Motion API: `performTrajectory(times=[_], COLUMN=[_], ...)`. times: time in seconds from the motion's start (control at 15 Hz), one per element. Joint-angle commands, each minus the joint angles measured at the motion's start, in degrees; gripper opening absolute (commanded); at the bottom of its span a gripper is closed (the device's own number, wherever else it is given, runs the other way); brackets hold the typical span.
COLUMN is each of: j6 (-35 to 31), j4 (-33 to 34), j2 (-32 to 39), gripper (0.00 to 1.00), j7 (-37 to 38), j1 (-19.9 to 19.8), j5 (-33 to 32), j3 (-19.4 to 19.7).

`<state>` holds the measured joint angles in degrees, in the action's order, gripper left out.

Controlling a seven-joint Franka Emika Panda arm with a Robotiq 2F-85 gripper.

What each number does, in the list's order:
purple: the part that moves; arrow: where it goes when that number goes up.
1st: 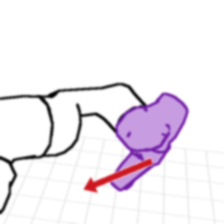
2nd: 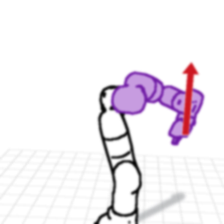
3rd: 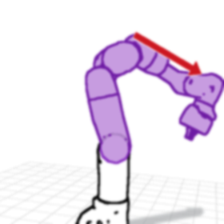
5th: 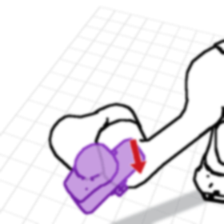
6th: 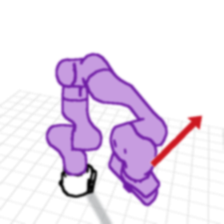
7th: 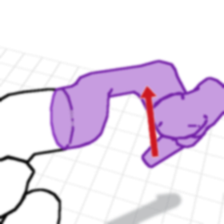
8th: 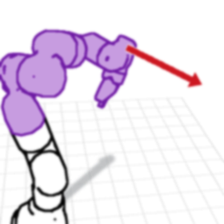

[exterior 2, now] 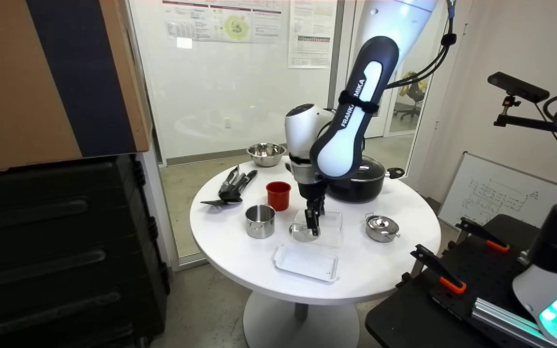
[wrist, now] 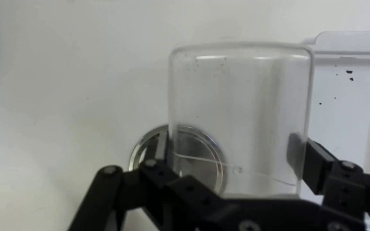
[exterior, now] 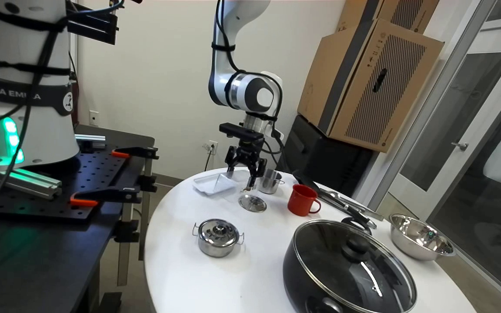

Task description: Pick up the plastic lunch box and put it on the white lid. Pick up the lid from the table and put it on the silver pot. Pick up the lid from the other silver pot and put it on the table.

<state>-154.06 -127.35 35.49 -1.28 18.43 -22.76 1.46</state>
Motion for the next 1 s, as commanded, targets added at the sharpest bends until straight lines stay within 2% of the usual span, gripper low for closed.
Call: performTrajectory(times=[0.0, 0.93], j6=[1.44, 1.97], j4=[-1.25, -3.79], j2=[-1.52, -2.71], gripper=[0.64, 0.64], j7=[0.24, 0.83], j1=[1.75, 2.14], j5=[-2.57, -0.49], j3=[-0.08, -4.88])
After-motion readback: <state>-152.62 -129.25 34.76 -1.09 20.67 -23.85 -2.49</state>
